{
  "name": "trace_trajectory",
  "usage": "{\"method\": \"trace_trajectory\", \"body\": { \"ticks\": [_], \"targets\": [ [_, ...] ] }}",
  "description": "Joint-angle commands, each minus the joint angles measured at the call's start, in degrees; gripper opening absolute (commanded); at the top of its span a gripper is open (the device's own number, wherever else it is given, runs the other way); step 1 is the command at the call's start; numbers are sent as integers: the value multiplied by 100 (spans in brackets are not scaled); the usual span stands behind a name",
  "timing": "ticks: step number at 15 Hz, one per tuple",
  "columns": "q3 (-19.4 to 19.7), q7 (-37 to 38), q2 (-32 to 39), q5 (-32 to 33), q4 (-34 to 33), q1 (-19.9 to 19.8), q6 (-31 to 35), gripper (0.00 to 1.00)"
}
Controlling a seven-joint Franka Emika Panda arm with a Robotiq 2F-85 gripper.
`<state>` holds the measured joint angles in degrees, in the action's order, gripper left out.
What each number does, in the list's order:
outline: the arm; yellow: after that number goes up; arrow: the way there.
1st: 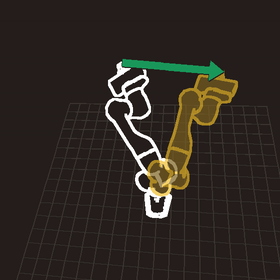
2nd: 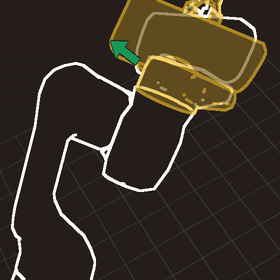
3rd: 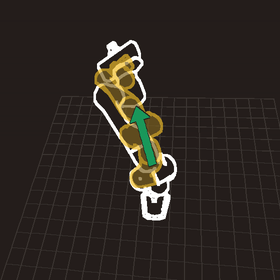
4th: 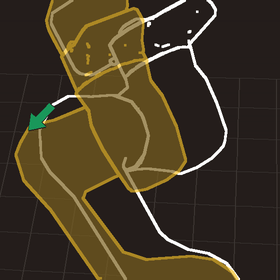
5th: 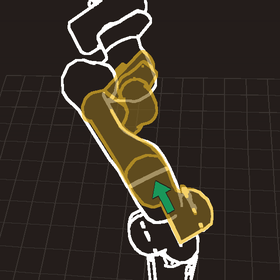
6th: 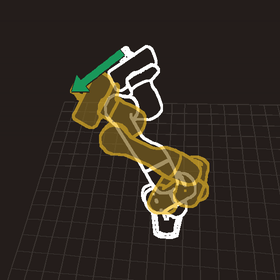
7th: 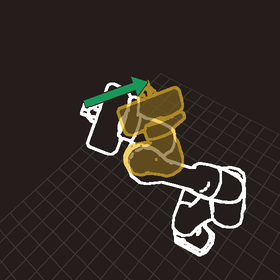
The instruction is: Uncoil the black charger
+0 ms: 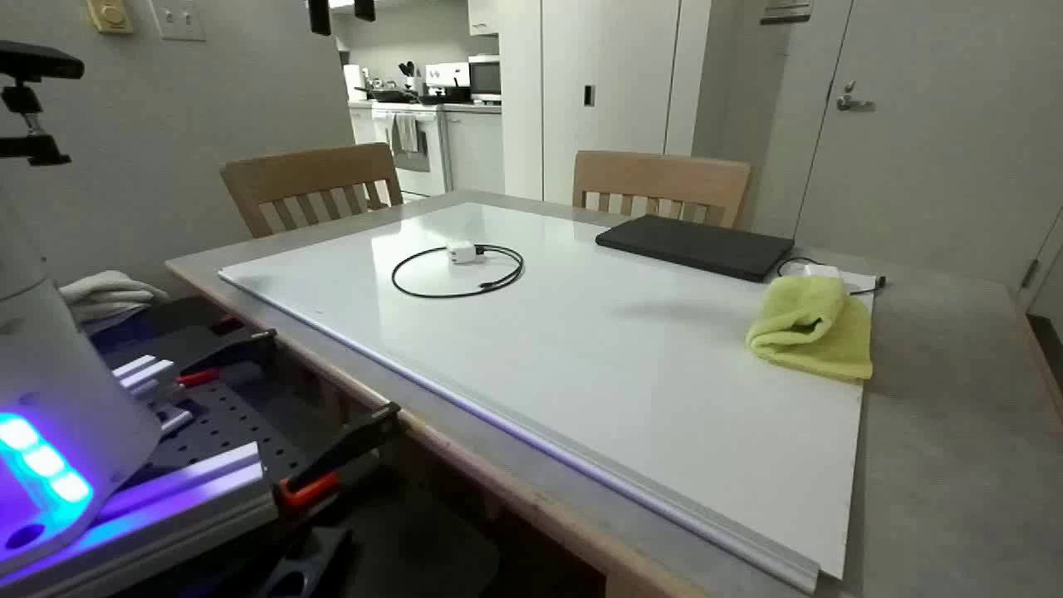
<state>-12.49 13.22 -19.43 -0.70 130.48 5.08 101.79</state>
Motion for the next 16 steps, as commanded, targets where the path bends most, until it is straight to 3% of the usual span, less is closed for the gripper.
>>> {"method": "trace_trajectory", "body": {
  "ticks": [1, 16],
  "targets": [
    [69, 22, 9, 22, -10, 79, -10, 100],
    [140, -527, 1898, 313, -888, 165, 574, 100]
  ]
}}
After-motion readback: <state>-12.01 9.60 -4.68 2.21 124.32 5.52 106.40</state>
